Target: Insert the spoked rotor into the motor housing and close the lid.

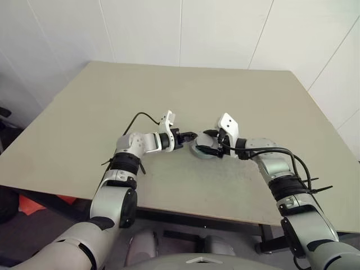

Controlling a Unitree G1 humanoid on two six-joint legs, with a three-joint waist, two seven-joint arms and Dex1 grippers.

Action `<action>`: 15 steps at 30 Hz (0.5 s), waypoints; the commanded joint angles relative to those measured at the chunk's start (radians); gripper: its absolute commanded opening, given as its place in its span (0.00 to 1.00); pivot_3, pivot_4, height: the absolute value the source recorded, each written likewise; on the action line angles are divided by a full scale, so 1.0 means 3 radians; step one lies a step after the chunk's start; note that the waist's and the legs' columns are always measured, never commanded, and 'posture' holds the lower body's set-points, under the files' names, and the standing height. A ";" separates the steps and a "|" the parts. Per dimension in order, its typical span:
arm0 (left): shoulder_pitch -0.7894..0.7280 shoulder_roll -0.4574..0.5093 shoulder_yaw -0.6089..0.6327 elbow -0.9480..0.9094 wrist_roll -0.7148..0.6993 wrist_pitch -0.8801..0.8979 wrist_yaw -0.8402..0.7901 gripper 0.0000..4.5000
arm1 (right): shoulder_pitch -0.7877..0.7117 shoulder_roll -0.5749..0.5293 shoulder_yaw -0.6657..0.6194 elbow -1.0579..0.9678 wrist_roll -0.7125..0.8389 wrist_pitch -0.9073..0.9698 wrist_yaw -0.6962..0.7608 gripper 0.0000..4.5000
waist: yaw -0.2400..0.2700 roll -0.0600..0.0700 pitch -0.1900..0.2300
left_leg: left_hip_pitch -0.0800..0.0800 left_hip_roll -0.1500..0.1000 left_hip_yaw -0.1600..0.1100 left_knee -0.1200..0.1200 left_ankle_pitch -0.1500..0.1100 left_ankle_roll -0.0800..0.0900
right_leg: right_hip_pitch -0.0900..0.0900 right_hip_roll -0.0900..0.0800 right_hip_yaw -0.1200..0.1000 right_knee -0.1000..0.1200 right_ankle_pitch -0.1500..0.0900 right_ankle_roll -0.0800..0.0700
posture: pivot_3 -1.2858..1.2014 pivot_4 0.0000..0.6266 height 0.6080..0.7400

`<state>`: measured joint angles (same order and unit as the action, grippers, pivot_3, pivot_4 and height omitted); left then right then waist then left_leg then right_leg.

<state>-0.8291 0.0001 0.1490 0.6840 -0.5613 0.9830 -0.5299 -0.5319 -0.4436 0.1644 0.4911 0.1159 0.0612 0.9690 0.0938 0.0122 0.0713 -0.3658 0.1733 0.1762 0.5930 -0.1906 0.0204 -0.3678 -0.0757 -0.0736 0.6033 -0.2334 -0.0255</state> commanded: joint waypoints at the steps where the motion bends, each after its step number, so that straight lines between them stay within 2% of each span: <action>1: -0.0112 -0.0028 -0.0100 0.0131 0.0112 -0.0078 -0.0089 0.00 | 0.0071 -0.0021 0.0052 0.0026 -0.0161 0.0045 -0.0116 0.72 | -0.0001 0.0000 0.0000 | 0.0000 0.0000 0.0000 0.0000 0.0000 0.0000 | 0.0000 0.0000 0.0000 -0.0001 0.0000 0.0000 | 0.52 0.00 1.00; 5: -0.0144 -0.0055 -0.0161 0.0245 0.0186 -0.0059 -0.0128 0.00 | 0.0071 -0.0022 0.0025 -0.0010 -0.0144 0.0051 -0.0168 0.72 | 0.0000 0.0000 0.0000 | 0.0002 0.0000 0.0000 -0.0002 0.0000 0.0000 | 0.0001 0.0000 0.0000 -0.0003 -0.0001 0.0001 | 0.52 0.00 1.00; 11: -0.0209 -0.0019 -0.0034 0.0452 0.0215 -0.0035 0.0031 0.00 | 0.0056 -0.0033 -0.0026 -0.0010 -0.0114 0.0138 -0.0246 0.72 | 0.0001 -0.0001 0.0000 | 0.0006 -0.0002 0.0000 -0.0009 0.0000 0.0000 | 0.0006 0.0000 0.0000 -0.0015 -0.0002 0.0003 | 0.52 0.00 1.00; 15: -0.0234 -0.0013 0.0011 0.0486 0.0201 0.0055 0.0066 0.00 | -0.0006 -0.0027 -0.0091 0.0076 -0.0049 0.0383 -0.0292 0.72 | 0.0000 0.0000 0.0000 | 0.0020 -0.0010 0.0003 -0.0055 0.0000 0.0000 | 0.0024 0.0000 -0.0001 -0.0069 -0.0002 0.0003 | 0.52 0.00 1.00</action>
<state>-0.9004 -0.0126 0.1549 0.8108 -0.5244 0.9806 -0.5338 -0.5296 -0.4417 0.1595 0.4775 0.1220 0.1265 0.9287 0.0937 0.0121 0.0714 -0.3587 0.1701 0.1770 0.5764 -0.1906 0.0204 -0.3594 -0.0758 -0.0739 0.5824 -0.2340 -0.0246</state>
